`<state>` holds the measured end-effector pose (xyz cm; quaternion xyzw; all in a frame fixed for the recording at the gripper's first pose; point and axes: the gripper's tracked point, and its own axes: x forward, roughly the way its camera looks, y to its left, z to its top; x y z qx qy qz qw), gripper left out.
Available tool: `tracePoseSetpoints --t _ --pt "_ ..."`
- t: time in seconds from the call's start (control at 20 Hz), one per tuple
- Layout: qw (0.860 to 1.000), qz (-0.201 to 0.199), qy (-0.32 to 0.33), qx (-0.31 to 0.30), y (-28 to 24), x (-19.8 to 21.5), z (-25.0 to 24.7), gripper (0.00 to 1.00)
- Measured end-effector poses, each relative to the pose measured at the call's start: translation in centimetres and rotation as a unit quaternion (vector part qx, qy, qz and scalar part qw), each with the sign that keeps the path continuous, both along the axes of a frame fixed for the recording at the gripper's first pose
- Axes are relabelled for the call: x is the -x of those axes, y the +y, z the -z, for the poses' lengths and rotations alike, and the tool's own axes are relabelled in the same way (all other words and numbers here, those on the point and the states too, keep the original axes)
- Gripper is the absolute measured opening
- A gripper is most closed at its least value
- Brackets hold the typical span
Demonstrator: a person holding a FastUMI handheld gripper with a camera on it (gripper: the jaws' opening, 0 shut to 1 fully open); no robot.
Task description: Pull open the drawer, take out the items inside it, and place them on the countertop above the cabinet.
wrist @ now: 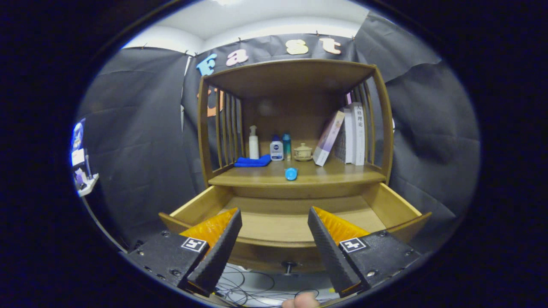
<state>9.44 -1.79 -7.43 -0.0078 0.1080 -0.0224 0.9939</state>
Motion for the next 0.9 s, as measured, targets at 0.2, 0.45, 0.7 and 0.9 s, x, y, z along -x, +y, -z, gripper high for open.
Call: tracePoseSetpoints --t 0.2,0.45,0.7,0.9 --pt "1.0 0.008 -0.008 0.021 -0.4 1.6 3.4 0.99" --pt "0.999 0.03 0.002 0.038 -1.4 2.5 7.6 0.98" --pt "0.998 0.042 0.02 0.033 -2.2 2.0 9.9 0.98" --pt "0.998 0.059 0.019 0.004 -2.6 1.4 10.5 0.98"
